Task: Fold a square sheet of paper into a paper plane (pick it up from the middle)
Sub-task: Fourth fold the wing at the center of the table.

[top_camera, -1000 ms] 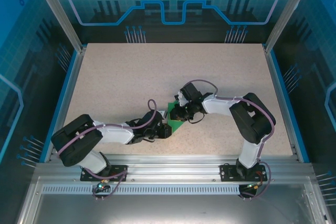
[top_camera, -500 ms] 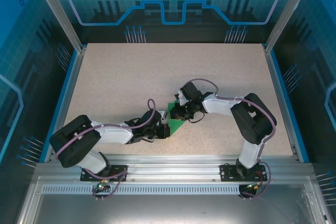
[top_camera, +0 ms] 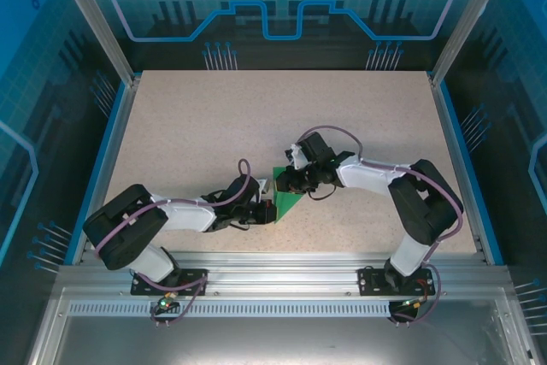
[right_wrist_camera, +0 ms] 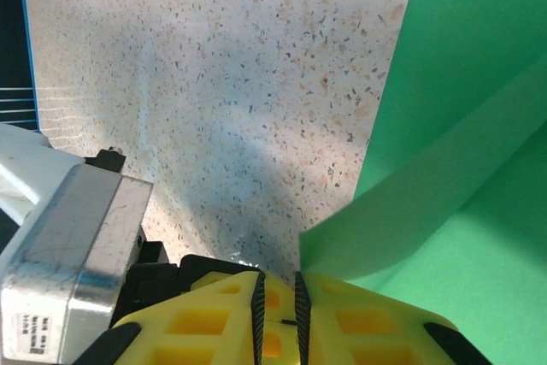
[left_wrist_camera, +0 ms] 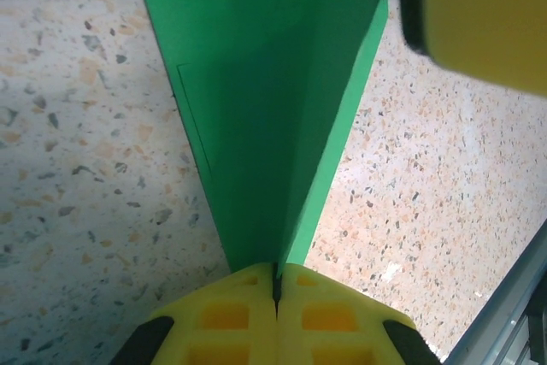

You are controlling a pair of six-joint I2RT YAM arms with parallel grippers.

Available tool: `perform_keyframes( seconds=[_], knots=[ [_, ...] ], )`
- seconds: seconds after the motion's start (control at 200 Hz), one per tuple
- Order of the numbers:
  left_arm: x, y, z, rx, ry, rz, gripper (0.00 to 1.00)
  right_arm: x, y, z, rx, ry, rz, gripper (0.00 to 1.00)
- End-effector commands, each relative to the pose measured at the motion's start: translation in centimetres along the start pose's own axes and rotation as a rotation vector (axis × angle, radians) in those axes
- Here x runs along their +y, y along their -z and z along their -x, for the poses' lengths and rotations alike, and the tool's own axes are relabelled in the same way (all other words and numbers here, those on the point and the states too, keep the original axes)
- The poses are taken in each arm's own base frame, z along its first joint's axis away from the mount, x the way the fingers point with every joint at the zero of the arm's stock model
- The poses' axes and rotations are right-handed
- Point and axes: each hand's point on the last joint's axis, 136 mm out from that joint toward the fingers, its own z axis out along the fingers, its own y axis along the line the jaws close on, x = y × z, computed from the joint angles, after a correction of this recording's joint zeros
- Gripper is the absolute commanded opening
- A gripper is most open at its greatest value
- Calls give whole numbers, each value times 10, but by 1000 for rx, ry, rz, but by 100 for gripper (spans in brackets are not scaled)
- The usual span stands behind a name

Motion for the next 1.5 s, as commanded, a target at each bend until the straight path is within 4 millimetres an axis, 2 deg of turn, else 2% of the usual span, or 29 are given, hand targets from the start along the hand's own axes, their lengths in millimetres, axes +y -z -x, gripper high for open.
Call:
perform_keyframes(
  seconds=[0.0,0.25,0.415,0.645,0.795,0.975,1.19,1.3,1.446,1.496],
  knots=[
    [6,0,-6,21,13,-3,0,4,-12,-1,30,3,22,19],
    [7,0,-7,22,15,-1,1,0,-22,4,44,-2,18,19],
    [8,0,-7,26,16,9,1,-11,-26,5,49,-25,-20,19],
    [9,1,-6,23,21,20,13,-23,-30,6,52,-43,-53,18],
    [5,3,-4,20,19,9,14,-33,-36,5,60,-57,-74,17],
    [2,8,-5,22,9,-2,14,-38,-38,4,62,-69,-88,17],
    [7,8,-9,27,13,13,5,-42,-36,3,53,-73,-105,17],
    [9,5,-13,47,22,14,5,-42,-37,2,57,-74,-102,17],
    [10,4,-20,67,47,-3,12,-47,-38,0,63,-77,-116,17],
    [9,6,-21,68,58,-12,17,-49,-38,-2,66,-80,-119,17]
  ],
)
